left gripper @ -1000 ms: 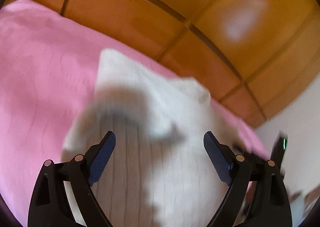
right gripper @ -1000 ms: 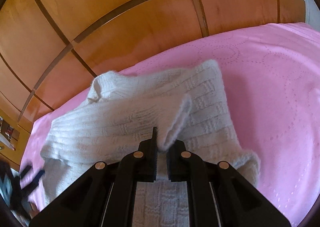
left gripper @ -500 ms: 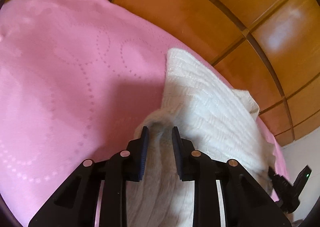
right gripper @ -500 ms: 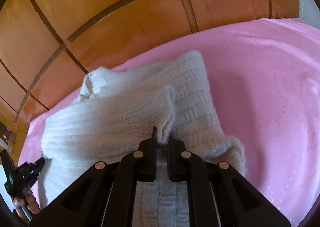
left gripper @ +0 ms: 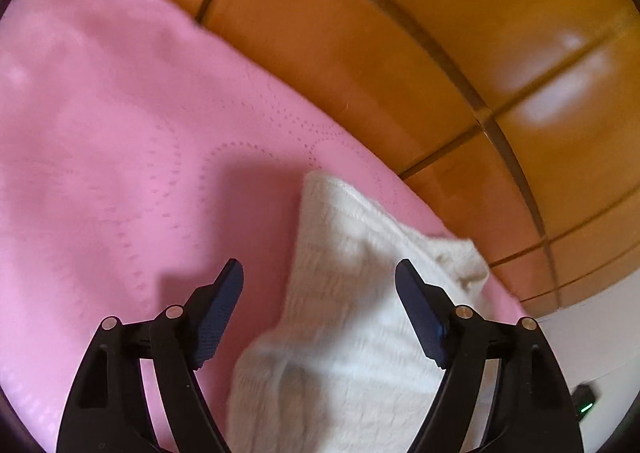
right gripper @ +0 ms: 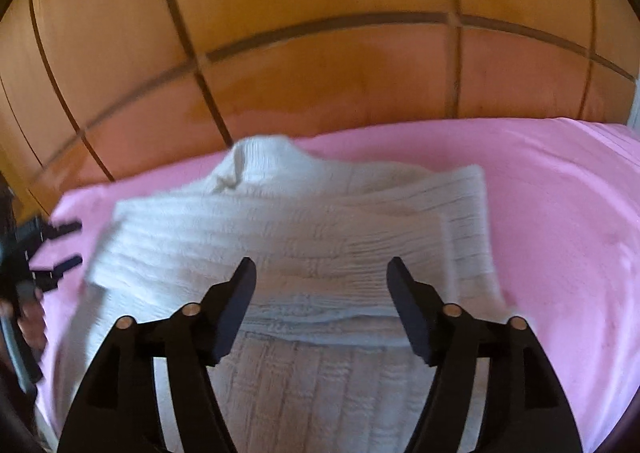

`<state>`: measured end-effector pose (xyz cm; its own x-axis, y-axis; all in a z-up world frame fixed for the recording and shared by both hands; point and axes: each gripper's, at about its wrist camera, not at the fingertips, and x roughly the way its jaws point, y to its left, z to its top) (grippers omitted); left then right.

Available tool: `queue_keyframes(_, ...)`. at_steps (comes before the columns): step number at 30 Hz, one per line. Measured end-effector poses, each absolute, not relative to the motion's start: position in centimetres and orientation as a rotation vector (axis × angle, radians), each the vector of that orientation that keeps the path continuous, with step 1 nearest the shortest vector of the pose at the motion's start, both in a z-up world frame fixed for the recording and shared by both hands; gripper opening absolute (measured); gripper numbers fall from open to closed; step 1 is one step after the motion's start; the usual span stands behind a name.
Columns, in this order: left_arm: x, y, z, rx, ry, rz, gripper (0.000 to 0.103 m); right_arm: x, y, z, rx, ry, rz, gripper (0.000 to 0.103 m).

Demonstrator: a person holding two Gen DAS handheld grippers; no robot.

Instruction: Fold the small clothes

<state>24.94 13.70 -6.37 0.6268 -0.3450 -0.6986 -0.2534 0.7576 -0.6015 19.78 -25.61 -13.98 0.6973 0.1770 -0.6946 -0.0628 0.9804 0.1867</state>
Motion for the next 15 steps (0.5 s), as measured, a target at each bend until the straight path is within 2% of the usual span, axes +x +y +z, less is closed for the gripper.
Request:
queue_keyframes(3,26.8,14.2,-7.7,-0.808,0.944,-0.065,0.076,20.5,-26.3,-15.7,0.167,0.822,0.095,0.081)
queue_keyframes(4,27.3,14.3,-8.2,-0.817,0.959,-0.070,0.064,20.5,-26.6,-16.2,0.184,0.829,0.096,0.081)
queue_keyframes(5,27.8,14.2,-8.6,-0.825,0.975,-0.059,0.046,20.5,-26.9,-16.6,0.197,0.824,0.104,0.084)
queue_keyframes(7,28.3,13.5,-9.3,-0.791,0.989,-0.054,0.023,20.2,-26.7,-16.9,0.179,0.811,0.115,0.090)
queue_keyframes(8,28.2,13.1,-9.1,-0.728,0.982,-0.009,0.018,20.1,-26.5,-17.0,0.163,0.809,0.108,0.091)
queue_keyframes(12,27.1,9.3,-9.3,-0.292,0.930,0.211,0.018,19.9,-25.5,-17.1,0.111,0.807,0.098,0.097)
queue_keyframes(15,26.3,8.6,-8.4,-0.247,0.917,0.234,0.018,19.6,-25.5,-17.2,0.107,0.805,0.098,0.098)
